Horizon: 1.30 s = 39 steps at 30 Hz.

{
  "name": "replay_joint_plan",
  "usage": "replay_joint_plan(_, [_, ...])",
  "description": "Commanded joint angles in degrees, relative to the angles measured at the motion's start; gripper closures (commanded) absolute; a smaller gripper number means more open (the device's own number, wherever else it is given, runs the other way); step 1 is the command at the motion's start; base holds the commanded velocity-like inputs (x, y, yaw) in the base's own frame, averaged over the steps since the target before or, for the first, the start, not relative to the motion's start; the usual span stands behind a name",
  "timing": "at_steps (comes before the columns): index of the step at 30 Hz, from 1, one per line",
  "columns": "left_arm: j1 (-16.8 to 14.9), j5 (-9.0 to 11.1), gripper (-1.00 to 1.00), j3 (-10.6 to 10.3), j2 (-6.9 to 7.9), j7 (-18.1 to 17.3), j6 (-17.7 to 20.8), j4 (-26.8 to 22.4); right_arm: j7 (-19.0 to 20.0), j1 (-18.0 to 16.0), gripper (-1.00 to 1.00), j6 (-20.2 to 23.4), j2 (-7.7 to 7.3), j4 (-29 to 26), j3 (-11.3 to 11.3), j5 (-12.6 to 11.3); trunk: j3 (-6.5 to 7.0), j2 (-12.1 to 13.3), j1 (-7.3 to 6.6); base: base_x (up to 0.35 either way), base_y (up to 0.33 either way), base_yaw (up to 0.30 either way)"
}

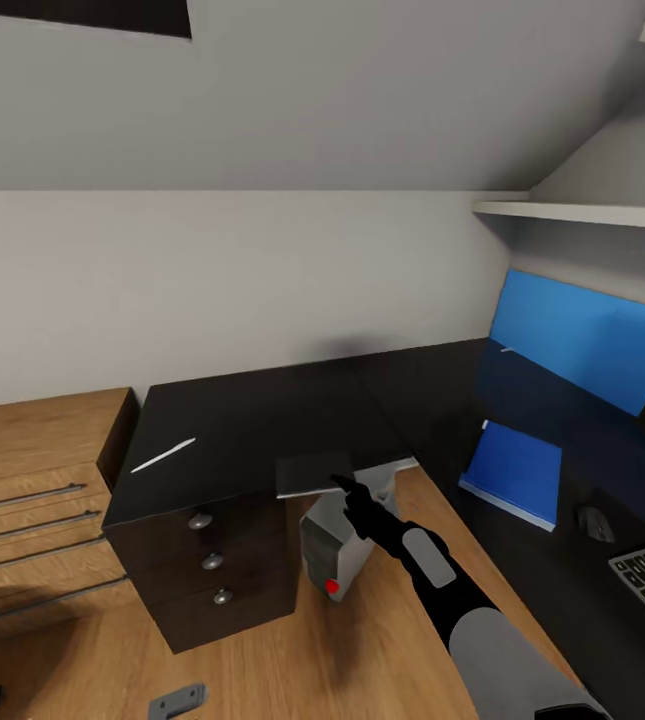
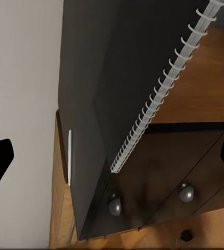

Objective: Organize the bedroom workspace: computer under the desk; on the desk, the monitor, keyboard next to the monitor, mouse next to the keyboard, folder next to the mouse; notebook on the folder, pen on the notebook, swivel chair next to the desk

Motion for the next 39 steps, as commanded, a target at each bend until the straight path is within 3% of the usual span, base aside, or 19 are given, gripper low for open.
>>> replay_joint_plan(1, [-0.06, 0.28, -1.00, -0.22, 0.08, 0.43, 0.10, -0.10, 0.06, -0.03, -1.00, 0.15, -0.01, 0.00, 0.03, -0.27, -0.23, -0.45, 0.22, 0.000, 0.000, 0.125])
replay_joint_plan(2, [-0.06, 0.38, -1.00, -0.10, 0.11, 0.44, -0.40, -0.08, 0.11, -0.03, -1.00, 0.19, -0.01, 0.03, 0.05, -0.25, -0.41, -0.85, 0.44, 0.000, 0.000, 0.041])
replay_joint_plan(3, [-0.05, 0.70, -1.00, 0.10, 0.26, 0.72, -4.30, 0.02, 0.15, -0.03, -1.00, 0.15, -0.01, 0.05, 0.08, -0.24, -0.59, -1.25, 0.66, 0.000, 0.000, 0.005])
replay_joint_plan(7, [-0.05, 0.89, -1.00, 0.27, 0.37, 0.89, -5.64, 0.19, 0.17, -0.03, -1.00, 0.14, -0.11, 0.05, -0.01, -0.23, -1.30, -2.86, 1.54, 0.000, 0.000, 0.002])
replay_joint_plan(8, [-0.06, 0.99, -1.00, 1.68, 0.24, 0.66, -5.85, 4.04, 0.14, -0.03, -1.00, 0.09, -0.22, 0.10, -0.11, -0.14, -1.48, -3.26, 1.76, 0.000, 0.000, 0.000])
replay_joint_plan(10, [-0.07, 0.82, -1.00, 5.55, 0.15, 0.40, -5.92, 6.22, 0.18, -0.03, -1.00, 0.05, -0.35, 0.13, -0.14, -0.09, -1.84, -4.06, 2.20, 0.000, 0.000, 0.000])
replay_joint_plan(14, [-0.06, 0.72, -1.00, 7.84, 0.06, 0.26, -5.99, 7.06, 0.21, -0.03, -1.00, 0.04, -0.43, 0.14, -0.22, -0.06, -2.56, -5.66, 3.08, 0.000, 0.000, 0.000])
replay_joint_plan(22, [-0.06, 0.51, -1.00, 8.50, 0.04, 0.21, -6.06, 7.20, 0.22, -0.03, -1.00, 0.03, -0.53, 0.09, -0.24, 0.00, -4.00, -8.87, 4.84, 0.000, 0.000, 0.000])
replay_joint_plan(39, [-0.05, 0.35, -1.00, 8.62, 0.04, 0.02, -6.14, 6.89, 0.22, -0.03, -1.00, 0.03, -0.63, 0.06, -0.24, 0.03, -4.90, -10.88, 5.93, 0.000, 0.000, 0.000])
